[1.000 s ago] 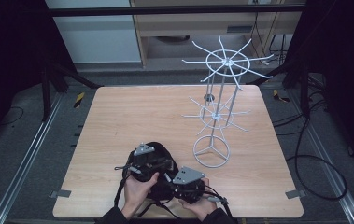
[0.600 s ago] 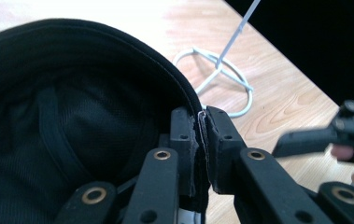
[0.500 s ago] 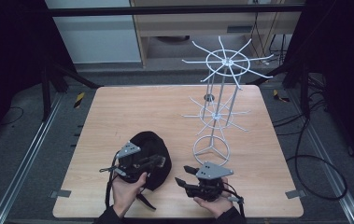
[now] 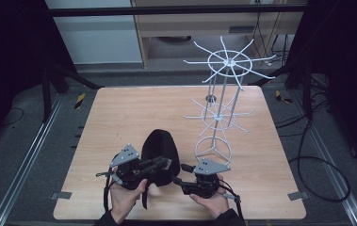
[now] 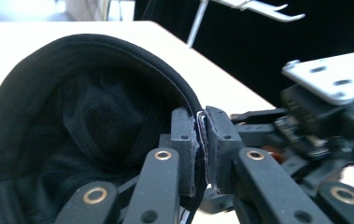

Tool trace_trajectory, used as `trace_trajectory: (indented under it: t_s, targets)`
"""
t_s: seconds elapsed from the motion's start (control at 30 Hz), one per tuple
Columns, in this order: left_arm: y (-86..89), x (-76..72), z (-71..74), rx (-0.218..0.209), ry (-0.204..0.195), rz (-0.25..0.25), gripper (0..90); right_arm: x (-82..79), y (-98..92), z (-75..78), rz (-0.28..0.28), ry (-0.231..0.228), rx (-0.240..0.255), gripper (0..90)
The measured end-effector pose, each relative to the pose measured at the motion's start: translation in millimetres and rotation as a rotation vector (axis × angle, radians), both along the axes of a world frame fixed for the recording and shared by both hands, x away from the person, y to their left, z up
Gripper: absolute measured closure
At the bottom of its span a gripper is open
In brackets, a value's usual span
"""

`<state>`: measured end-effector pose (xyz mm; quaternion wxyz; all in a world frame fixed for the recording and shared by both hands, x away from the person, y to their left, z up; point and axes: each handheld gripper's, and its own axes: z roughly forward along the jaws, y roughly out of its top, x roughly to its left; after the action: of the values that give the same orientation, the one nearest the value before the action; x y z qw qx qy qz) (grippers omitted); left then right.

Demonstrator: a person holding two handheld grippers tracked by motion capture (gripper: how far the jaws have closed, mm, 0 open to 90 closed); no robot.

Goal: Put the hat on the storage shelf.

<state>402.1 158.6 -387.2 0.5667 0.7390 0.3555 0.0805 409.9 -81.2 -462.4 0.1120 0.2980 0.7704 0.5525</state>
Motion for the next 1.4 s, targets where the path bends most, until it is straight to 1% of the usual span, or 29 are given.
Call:
trace_trajectory:
  t_s: [0.07,0.1,0.13,0.17,0.2,0.23,0.27,0.3,0.33,0.37,0.47,0.53,0.7,0.73,0.77,0.8,0.83,0.87,0.9,0.93,0.97,1.0,1.07,1.1,1.13,1.27,1.33,1.37,1.4]
  targets:
    - [-0.7,-1.4,1.6,0.000,-0.008,-0.006,81.9,0.6,1.8,-0.5,0.009,-0.004,0.004,52.8]
    - [-2.0,-3.9,3.9,0.009,-0.027,-0.010,81.9,0.3,1.9,0.0,0.012,-0.006,0.008,60.8]
    - [-2.0,-3.9,3.9,0.009,-0.027,-0.010,81.9,-0.1,1.3,1.0,0.022,-0.003,0.011,69.1]
    - [-2.1,-5.5,5.1,0.003,-0.036,-0.014,81.9,-0.9,0.7,2.4,0.031,-0.005,0.017,77.1]
    - [-2.1,-5.5,5.1,0.003,-0.036,-0.014,81.8,-0.9,0.7,2.4,0.031,-0.005,0.017,77.1]
    - [-1.8,-7.0,6.5,0.011,-0.049,-0.010,81.7,-3.5,-0.5,6.0,0.034,-0.024,0.015,83.9]
    - [-1.4,-8.1,7.0,0.019,-0.061,-0.005,81.6,-5.1,-0.8,8.2,0.025,-0.038,0.003,84.8]
    - [-0.4,-9.4,7.5,0.026,-0.072,-0.001,81.4,-6.5,-1.2,10.6,0.015,-0.054,-0.010,85.2]
    - [-0.4,-9.4,7.5,0.026,-0.072,-0.001,81.1,-6.5,-1.2,10.6,0.015,-0.054,-0.010,85.2]
    - [2.4,-11.6,8.0,0.035,-0.088,0.008,80.9,-8.4,-2.6,15.8,0.001,-0.079,-0.030,85.3]
    - [7.6,-12.9,8.5,0.036,-0.092,0.023,80.4,-9.9,-5.1,24.0,-0.010,-0.112,-0.050,85.3]
    - [9.1,-13.4,8.5,0.035,-0.094,0.028,80.1,-11.2,-5.0,29.6,-0.015,-0.119,-0.061,85.3]
    - [25.1,-18.1,4.4,0.060,-0.106,0.063,78.9,-13.1,4.0,40.6,-0.011,-0.143,-0.119,85.5]
    - [25.1,-18.1,4.4,0.060,-0.106,0.063,78.7,-13.1,4.0,40.6,-0.011,-0.143,-0.119,85.5]
    - [33.0,-18.7,1.5,0.065,-0.104,0.079,78.5,-13.2,11.3,43.6,-0.002,-0.151,-0.147,85.4]
    - [33.0,-18.7,1.5,0.065,-0.104,0.079,78.4,-13.2,11.3,43.6,-0.002,-0.151,-0.147,85.4]
    - [37.0,-18.8,-0.1,0.070,-0.101,0.088,78.3,-13.0,20.3,45.1,0.009,-0.147,-0.170,85.4]
    - [40.8,-19.0,-2.0,0.076,-0.098,0.096,78.2,-12.6,25.0,45.0,0.016,-0.148,-0.184,85.3]
    - [48.3,-19.8,-6.5,0.088,-0.092,0.114,78.2,-12.3,29.9,44.5,0.018,-0.144,-0.194,85.3]
    - [48.3,-19.8,-6.5,0.088,-0.092,0.114,78.2,-12.3,29.9,44.5,0.018,-0.144,-0.194,85.3]
    - [56.2,-21.1,-10.7,0.102,-0.091,0.133,78.2,-10.5,39.9,43.1,0.022,-0.136,-0.210,85.2]
    - [60.2,-21.3,-12.7,0.108,-0.087,0.141,78.1,-9.5,45.1,42.4,0.025,-0.133,-0.219,85.2]
    - [68.7,-21.3,-16.6,0.111,-0.077,0.160,78.0,-7.4,55.1,41.7,0.032,-0.126,-0.236,85.1]
    - [68.7,-21.3,-16.6,0.111,-0.077,0.160,77.9,-7.4,55.1,41.7,0.032,-0.126,-0.236,85.1]
    - [75.8,-20.3,-20.7,0.120,-0.067,0.180,77.7,-5.5,65.0,41.3,0.033,-0.116,-0.254,85.2]
    - [86.5,-16.9,-30.9,0.145,-0.041,0.212,77.1,-2.4,81.9,40.0,0.036,-0.121,-0.301,84.8]
    - [88.4,-16.1,-33.5,0.150,-0.036,0.219,77.1,-1.7,84.9,39.2,0.035,-0.122,-0.305,84.4]
    - [91.8,-14.5,-38.4,0.170,-0.022,0.229,77.2,0.1,89.9,37.1,0.035,-0.117,-0.312,83.3]
    - [93.5,-13.9,-40.7,0.174,-0.015,0.233,77.3,1.0,92.0,35.8,0.036,-0.118,-0.315,81.9]
